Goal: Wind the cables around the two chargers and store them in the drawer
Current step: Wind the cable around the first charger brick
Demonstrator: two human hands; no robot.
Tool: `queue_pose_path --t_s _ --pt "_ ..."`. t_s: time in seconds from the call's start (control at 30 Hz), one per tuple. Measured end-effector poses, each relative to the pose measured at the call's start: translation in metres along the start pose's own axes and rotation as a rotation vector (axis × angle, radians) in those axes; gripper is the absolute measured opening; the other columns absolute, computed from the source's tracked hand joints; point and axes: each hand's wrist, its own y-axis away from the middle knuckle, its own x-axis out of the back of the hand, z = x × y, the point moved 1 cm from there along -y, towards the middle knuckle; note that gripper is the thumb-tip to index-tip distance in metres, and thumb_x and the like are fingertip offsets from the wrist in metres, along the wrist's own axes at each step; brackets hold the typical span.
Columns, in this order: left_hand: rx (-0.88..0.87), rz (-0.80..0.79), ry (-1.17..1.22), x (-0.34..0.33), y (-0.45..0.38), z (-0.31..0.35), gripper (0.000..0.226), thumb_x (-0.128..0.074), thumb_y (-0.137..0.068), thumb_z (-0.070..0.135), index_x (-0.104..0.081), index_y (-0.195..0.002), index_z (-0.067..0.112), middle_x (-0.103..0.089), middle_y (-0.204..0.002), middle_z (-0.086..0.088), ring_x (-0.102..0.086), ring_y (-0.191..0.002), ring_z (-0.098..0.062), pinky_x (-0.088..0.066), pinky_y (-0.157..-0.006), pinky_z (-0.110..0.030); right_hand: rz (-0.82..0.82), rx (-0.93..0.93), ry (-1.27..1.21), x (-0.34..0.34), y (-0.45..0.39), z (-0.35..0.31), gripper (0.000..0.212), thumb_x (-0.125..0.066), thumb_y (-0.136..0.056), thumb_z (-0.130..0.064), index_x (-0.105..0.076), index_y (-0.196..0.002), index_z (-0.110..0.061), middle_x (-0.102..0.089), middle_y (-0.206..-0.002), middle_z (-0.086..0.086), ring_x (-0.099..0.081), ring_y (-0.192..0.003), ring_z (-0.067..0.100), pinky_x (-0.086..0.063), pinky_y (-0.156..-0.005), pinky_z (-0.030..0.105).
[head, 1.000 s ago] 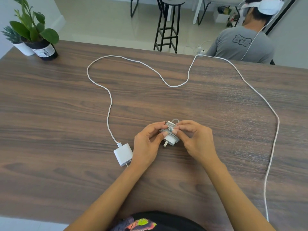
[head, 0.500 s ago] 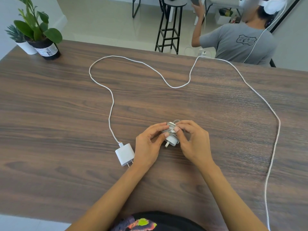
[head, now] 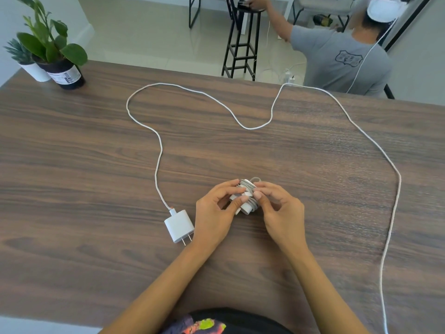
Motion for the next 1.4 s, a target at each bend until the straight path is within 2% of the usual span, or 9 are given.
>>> queue_pose_path --t_s 0.13,0.37,0.5,0.67,0.77,0.87,1.03,1.17,1.4 --pt "-0.033 -0.017 -0.153 0.004 -0.001 0.005 0.018 -0.072 -0.08 0.006 -0.074 -0.095 0.016 -0.066 -0.114 0.005 -0.061 -0.109 -0.005 -0.049 -0.096 -0.029 -0.064 0.043 0.084 0.007 0.004 0.001 0.021 -0.067 -0.083 -0.003 -0.074 -0.094 -0.02 -0.068 -0.106 -0.012 -0.059 -0.103 -0.008 -0.049 -0.085 0.017" --pt "-0.088 -0.02 -0.338 0.004 0.002 0.012 0.019 -0.073 -0.081 0.017 -0.073 -0.099 0.021 -0.064 -0.11 0.009 -0.06 -0.103 -0.001 -0.052 -0.085 -0.029 -0.076 0.097 0.147 0.009 0.01 -0.002 0.027 -0.076 -0.075 -0.006 -0.072 -0.094 -0.024 -0.066 -0.104 -0.013 -0.059 -0.098 -0.008 -0.044 -0.074 0.006" --pt "-0.048 -0.013 -0.288 0.006 0.001 0.014 0.016 -0.075 -0.078 0.014 -0.073 -0.092 0.022 -0.065 -0.108 0.01 -0.059 -0.1 0.003 -0.052 -0.083 -0.026 -0.1 0.095 0.15 0.012 0.008 -0.002 0.046 -0.081 -0.071 -0.014 -0.063 -0.104 -0.041 -0.064 -0.101 -0.019 -0.061 -0.083 0.004 -0.046 -0.064 0.012" --pt "0.0 -0.068 -0.232 0.009 -0.002 0.014 0.014 -0.074 -0.078 0.009 -0.073 -0.088 0.02 -0.067 -0.111 0.005 -0.061 -0.102 0.001 -0.049 -0.088 -0.017 -0.315 0.166 0.439 0.024 -0.007 0.001 0.083 -0.081 -0.065 -0.039 -0.036 -0.134 -0.053 -0.042 -0.118 -0.027 -0.037 -0.108 0.002 -0.033 -0.09 0.015" --pt "0.031 -0.105 -0.22 0.011 -0.005 0.014 0.014 -0.073 -0.079 0.007 -0.072 -0.086 0.019 -0.068 -0.111 0.006 -0.062 -0.106 -0.007 -0.048 -0.097 -0.03 -0.494 0.205 0.432 0.022 -0.018 0.0 0.089 -0.083 -0.065 -0.035 -0.035 -0.139 -0.043 -0.036 -0.139 -0.02 -0.028 -0.129 0.002 -0.023 -0.108 0.025" --pt "0.065 -0.149 -0.219 0.013 -0.005 0.017 0.022 -0.072 -0.079 0.005 -0.069 -0.081 0.026 -0.068 -0.108 0.013 -0.062 -0.106 -0.006 -0.047 -0.098 -0.034 -0.611 0.166 0.322 0.013 -0.021 0.0 0.086 -0.083 -0.066 -0.024 -0.039 -0.139 -0.036 -0.04 -0.138 -0.022 -0.032 -0.13 -0.005 -0.022 -0.105 0.008" --pt "0.074 -0.142 -0.23 0.015 -0.002 0.02 0.025 -0.07 -0.081 0.003 -0.067 -0.081 0.028 -0.065 -0.112 0.009 -0.062 -0.105 -0.005 -0.048 -0.095 -0.023 -0.511 0.182 0.267 0.008 -0.013 0.0 0.074 -0.084 -0.064 -0.023 -0.049 -0.129 -0.03 -0.051 -0.125 -0.022 -0.042 -0.112 -0.019 -0.028 -0.091 -0.002" --pt "0.056 -0.108 -0.269 0.014 0.004 0.02 0.017 -0.073 -0.08 0.008 -0.068 -0.082 0.025 -0.065 -0.112 0.009 -0.061 -0.097 0.004 -0.047 -0.088 -0.014 -0.417 0.157 0.241 0.006 -0.004 0.001 0.071 -0.086 -0.064 -0.021 -0.053 -0.127 -0.021 -0.054 -0.126 -0.014 -0.046 -0.114 -0.008 -0.03 -0.093 0.0" --pt "0.051 -0.006 -0.295 0.01 0.012 0.018 0.012 -0.073 -0.079 0.007 -0.068 -0.081 0.017 -0.065 -0.107 0.009 -0.063 -0.095 -0.003 -0.05 -0.09 -0.026 -0.278 0.147 0.216 -0.001 0.008 0.005 0.066 -0.084 -0.066 -0.02 -0.053 -0.125 -0.023 -0.057 -0.125 -0.015 -0.051 -0.116 -0.002 -0.041 -0.094 0.01"
